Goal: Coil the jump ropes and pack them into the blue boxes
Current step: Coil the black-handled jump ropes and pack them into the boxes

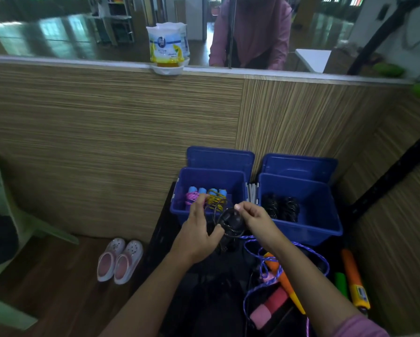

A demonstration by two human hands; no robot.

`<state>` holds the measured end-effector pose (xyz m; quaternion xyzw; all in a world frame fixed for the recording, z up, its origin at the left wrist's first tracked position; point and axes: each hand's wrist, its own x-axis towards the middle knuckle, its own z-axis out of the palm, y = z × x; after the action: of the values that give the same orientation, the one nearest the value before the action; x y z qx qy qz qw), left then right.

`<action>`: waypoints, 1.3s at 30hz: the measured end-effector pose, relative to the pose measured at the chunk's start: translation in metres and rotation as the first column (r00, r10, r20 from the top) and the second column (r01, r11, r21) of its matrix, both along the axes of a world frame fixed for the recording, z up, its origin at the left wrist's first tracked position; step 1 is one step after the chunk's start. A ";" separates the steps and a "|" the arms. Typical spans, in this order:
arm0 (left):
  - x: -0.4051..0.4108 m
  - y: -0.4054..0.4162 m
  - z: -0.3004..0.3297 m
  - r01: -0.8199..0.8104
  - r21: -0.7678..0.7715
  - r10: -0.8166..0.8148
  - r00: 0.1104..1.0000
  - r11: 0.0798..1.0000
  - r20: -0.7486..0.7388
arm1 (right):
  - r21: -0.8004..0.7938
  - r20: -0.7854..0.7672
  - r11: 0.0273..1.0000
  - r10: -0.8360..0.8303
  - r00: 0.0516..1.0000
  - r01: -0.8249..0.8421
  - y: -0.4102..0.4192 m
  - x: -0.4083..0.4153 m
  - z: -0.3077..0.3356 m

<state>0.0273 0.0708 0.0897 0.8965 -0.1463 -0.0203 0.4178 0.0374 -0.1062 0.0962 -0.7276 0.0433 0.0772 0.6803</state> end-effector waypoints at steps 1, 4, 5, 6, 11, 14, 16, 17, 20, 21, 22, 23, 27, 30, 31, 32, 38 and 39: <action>0.000 0.001 0.000 0.057 0.035 -0.059 0.997 0.998 0.059 | 0.061 -0.035 0.998 -0.014 0.999 0.016 0.000 0.000 -0.002; 0.001 0.003 -0.001 0.210 0.198 -0.244 0.955 0.957 0.167 | 0.137 -0.084 0.989 -0.045 0.995 0.056 0.001 0.002 -0.007; 0.002 0.004 -0.004 0.240 0.223 -0.280 0.945 0.945 0.167 | 0.117 -0.074 0.991 -0.055 0.996 0.063 0.001 0.001 -0.008; 0.003 0.004 -0.007 0.254 0.227 -0.294 0.942 0.940 0.161 | 0.093 -0.062 0.993 -0.066 0.996 0.071 0.002 0.002 -0.008; 0.000 -0.004 -0.009 0.169 0.128 -0.196 0.951 0.977 0.241 | 0.078 -0.069 0.992 -0.094 0.993 0.099 0.003 0.004 -0.011; -0.003 -0.008 -0.011 0.138 0.111 -0.164 0.944 0.984 0.285 | 0.118 -0.073 0.989 -0.084 0.994 0.093 0.000 0.005 -0.013; -0.002 -0.008 -0.011 0.116 0.072 -0.132 0.942 0.991 0.309 | 0.143 -0.072 0.986 -0.074 0.995 0.084 -0.003 0.006 -0.011; -0.002 -0.008 -0.011 0.104 0.054 -0.115 0.941 0.993 0.319 | 0.152 -0.074 0.985 -0.071 0.995 0.082 -0.004 0.006 -0.011; -0.002 -0.010 -0.013 0.075 0.004 -0.071 0.938 0.997 0.340 | 0.173 -0.098 0.981 -0.067 0.993 0.084 -0.003 0.007 -0.005; -0.003 -0.010 -0.014 0.068 -0.014 -0.059 0.939 0.998 0.338 | 0.201 -0.134 0.976 -0.060 0.989 0.086 -0.002 0.008 -0.005; -0.003 -0.010 -0.013 0.068 -0.023 -0.056 0.942 0.997 0.332 | 0.249 -0.184 0.964 -0.047 0.982 0.093 -0.001 0.007 -0.004; -0.003 -0.010 -0.013 0.074 -0.021 -0.063 0.942 0.997 0.329 | 0.310 -0.235 0.945 -0.025 0.972 0.100 -0.001 0.006 -0.005; -0.003 -0.015 -0.010 0.088 -0.010 -0.080 0.937 0.996 0.341 | 0.531 -0.331 0.839 0.080 0.940 0.115 -0.001 0.003 -0.009; -0.002 -0.019 -0.013 0.052 -0.078 -0.028 0.959 0.996 0.281 | 0.582 -0.369 0.806 0.142 0.918 0.109 -0.001 0.005 -0.010; -0.001 -0.019 -0.014 0.049 -0.100 -0.021 0.964 0.994 0.267 | 0.583 -0.374 0.807 0.159 0.914 0.098 -0.002 0.006 -0.011; 0.000 -0.019 -0.014 0.042 -0.119 -0.010 0.966 0.992 0.258 | 0.580 -0.375 0.809 0.161 0.913 0.096 -0.004 0.008 -0.012; 0.012 -0.016 -0.012 -0.037 -0.158 0.072 0.973 0.987 0.221 | 0.511 -0.326 0.859 0.164 0.931 0.028 -0.020 0.015 -0.016; 0.012 -0.017 -0.013 -0.034 -0.166 0.071 0.973 0.985 0.222 | 0.478 -0.317 0.878 0.144 0.937 0.027 -0.021 0.015 -0.015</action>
<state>0.0395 0.0537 0.0768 0.8597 -0.1704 0.1051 0.4700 0.0529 -0.1270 0.0807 -0.5145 0.1184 0.2319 0.8170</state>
